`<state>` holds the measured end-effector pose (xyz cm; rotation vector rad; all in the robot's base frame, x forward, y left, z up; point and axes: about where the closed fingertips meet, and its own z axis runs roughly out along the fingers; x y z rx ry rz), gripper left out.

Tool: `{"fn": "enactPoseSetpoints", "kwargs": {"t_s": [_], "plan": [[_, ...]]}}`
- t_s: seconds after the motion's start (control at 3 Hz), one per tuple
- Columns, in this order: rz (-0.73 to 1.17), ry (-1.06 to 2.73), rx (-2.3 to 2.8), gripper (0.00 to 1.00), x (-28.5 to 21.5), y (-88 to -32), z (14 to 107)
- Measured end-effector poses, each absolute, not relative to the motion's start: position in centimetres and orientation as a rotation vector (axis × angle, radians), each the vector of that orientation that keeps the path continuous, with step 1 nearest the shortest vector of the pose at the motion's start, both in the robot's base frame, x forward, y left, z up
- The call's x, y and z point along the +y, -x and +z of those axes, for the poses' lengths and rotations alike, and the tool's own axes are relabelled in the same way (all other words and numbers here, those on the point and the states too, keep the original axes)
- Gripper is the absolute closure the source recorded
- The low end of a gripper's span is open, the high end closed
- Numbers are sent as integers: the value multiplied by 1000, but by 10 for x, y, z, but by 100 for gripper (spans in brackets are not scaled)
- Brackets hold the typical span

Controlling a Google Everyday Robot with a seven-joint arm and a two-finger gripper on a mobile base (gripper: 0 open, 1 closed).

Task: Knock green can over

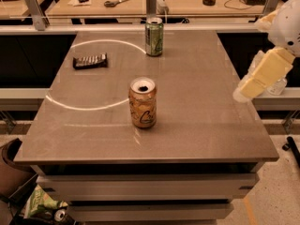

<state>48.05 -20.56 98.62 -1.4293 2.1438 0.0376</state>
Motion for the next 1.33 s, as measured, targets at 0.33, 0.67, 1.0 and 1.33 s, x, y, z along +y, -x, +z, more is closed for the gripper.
{"fn": "enactPoseSetpoints", "kwargs": {"t_s": [0.33,0.67,1.0,1.33], "plan": [[120,1284,2069,0,-191,-488,976],[162,1185,1995,0,-182,-499,955],[157,1071,1925,0,-180,-536,944],[124,942,1868,0,-194,-587,944]]}}
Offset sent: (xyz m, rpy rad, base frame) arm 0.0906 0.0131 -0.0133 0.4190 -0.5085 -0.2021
